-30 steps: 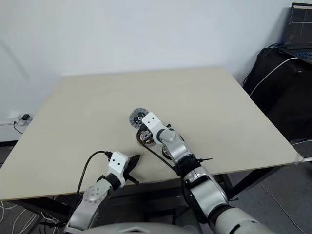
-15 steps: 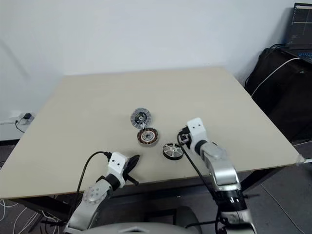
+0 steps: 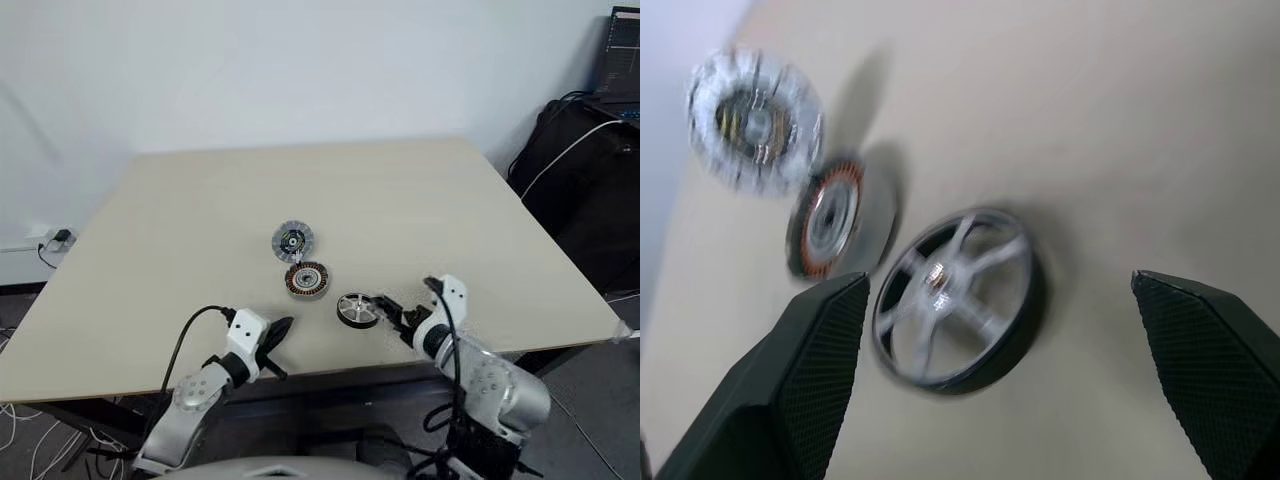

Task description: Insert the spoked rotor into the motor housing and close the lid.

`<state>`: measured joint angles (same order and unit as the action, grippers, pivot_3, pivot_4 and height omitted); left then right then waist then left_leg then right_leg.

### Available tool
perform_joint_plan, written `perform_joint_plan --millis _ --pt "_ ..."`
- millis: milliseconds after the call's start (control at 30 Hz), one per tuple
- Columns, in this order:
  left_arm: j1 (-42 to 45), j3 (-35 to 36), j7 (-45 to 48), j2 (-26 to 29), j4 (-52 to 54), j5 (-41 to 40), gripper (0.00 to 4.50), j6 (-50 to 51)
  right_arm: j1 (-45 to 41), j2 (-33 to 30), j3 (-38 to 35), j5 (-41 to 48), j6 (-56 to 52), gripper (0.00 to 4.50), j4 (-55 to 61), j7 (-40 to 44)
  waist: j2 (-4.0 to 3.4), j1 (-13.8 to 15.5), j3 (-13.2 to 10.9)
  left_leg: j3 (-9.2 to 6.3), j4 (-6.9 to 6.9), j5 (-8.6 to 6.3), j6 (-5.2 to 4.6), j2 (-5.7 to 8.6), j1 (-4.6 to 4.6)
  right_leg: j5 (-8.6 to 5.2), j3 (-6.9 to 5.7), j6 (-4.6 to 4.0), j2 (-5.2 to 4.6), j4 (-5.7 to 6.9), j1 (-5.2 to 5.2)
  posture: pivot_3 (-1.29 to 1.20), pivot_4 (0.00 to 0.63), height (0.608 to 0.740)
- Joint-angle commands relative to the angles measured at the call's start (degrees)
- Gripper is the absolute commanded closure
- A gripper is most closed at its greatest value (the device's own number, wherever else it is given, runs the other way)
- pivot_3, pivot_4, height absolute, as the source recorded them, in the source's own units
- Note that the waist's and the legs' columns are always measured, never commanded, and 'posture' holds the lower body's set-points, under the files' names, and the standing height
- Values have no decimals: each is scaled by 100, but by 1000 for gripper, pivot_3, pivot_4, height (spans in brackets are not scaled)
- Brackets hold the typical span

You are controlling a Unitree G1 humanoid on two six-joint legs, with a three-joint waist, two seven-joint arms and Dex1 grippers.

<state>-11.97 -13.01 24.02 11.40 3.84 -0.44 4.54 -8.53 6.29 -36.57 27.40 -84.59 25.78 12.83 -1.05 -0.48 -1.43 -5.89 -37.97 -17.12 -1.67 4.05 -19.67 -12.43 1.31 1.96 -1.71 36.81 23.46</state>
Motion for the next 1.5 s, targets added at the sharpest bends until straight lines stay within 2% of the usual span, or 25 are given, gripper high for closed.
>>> perform_joint_plan --millis 33,467,833,1100,1133,1167,1500 --pt "70 -14 23 0 105 -50 4500 -10 -260 696 -263 244 -366 31 -240 -184 -4 -16 0 0 3 0 0 -1 0 -1 0 -1 0 1 -1 0 0 740" --pt "-37 16 -45 3 229 -65 4500 32 -406 860 -249 588 -421 31 -1156 -283 -15 -25 -3 3 9 1 1 -4 -3 -5 6 -8 1 3 -3 0 0 740" --pt "-49 31 -33 38 298 -70 4500 74 -607 1038 -422 1398 188 31 -1964 -510 -14 -46 -4 3 9 0 1 -5 -3 -5 4 -7 3 2 -3 0 0 740" --pt "-28 49 -35 55 306 -67 4500 86 -583 951 -162 2057 795 31 -2530 -843 -18 -60 -7 4 11 0 0 -5 -4 -5 5 -7 3 2 -2 0 0 740" --pt "-26 52 -36 57 307 -66 4500 85 -560 917 -97 2087 862 410 -2603 -915 -19 -61 -7 4 11 0 0 -5 -4 -5 6 -7 3 2 -2 0 0 740" --pt "-25 53 -37 58 307 -67 4500 85 -541 890 -45 2121 915 582 -2653 -972 -19 -63 -7 4 11 1 0 -5 -5 -5 6 -7 3 2 -2 0 0 740" --pt "-23 74 -54 58 300 -68 4500 80 -180 544 471 2120 1100 3897 -2677 -1280 -22 -71 -9 4 11 1 -1 -5 -5 -5 6 -7 4 1 -2 0 0 740"
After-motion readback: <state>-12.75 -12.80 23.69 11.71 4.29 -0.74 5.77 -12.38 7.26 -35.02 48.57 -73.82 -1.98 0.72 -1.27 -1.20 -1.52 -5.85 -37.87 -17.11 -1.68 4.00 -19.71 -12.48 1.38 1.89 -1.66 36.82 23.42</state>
